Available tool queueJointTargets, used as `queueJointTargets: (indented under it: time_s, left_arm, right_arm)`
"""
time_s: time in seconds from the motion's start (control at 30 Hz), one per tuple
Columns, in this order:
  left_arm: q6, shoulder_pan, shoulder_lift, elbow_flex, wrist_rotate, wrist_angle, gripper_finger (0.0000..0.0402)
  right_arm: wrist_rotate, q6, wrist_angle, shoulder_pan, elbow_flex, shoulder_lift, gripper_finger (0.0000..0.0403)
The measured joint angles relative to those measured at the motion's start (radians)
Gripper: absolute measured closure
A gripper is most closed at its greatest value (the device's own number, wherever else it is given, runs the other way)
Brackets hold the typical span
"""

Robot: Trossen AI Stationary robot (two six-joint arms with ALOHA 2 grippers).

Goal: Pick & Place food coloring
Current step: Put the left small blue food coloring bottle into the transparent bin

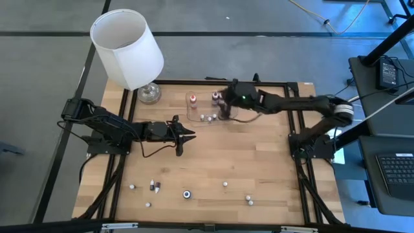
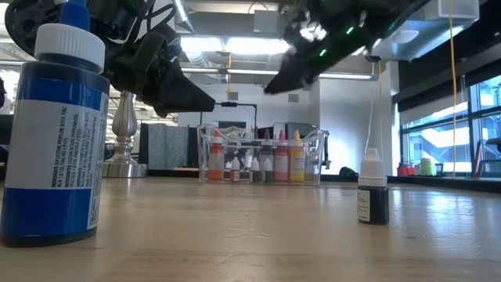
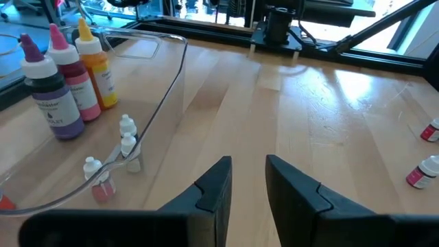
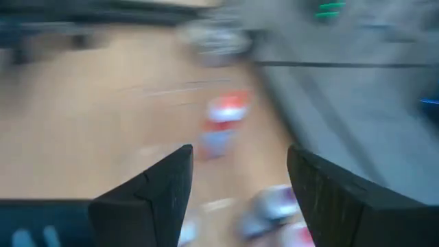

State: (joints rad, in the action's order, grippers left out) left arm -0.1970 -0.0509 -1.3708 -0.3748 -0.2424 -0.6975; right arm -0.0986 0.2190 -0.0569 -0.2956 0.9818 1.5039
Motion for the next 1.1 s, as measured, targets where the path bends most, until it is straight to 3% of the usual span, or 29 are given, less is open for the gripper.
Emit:
queueJointTargets:
  time_s: [0.13,0.3,0.63,1.0,1.1]
  left_arm:
    - [-0.002,0.0,0.0,0.0,0.0,0.002,0.0318]
    - [-0.012,0.0,0.0,0.0,0.001,0.02,0.0319]
    - [-0.026,0.0,0.0,0.0,0.001,0.021,0.0318]
    - [-0.026,0.0,0.0,0.0,0.003,0.019,0.0316]
    - [-0.026,0.0,0.0,0.0,0.052,-0.005,0.0315]
  right_arm:
    - [0.221,0.0,0.147,0.085,-0.054,-0.126,0.0166]
    - [0.355,-0.002,0.157,0.215,-0.231,-0.278,0.0166]
    - [0.374,-0.061,-0.004,0.432,-0.488,-0.408,0.0166]
    - [0.373,-0.061,-0.193,0.467,-0.61,-0.407,0.0166]
    - [0.373,-0.061,-0.195,0.467,-0.612,-0.407,0.0166]
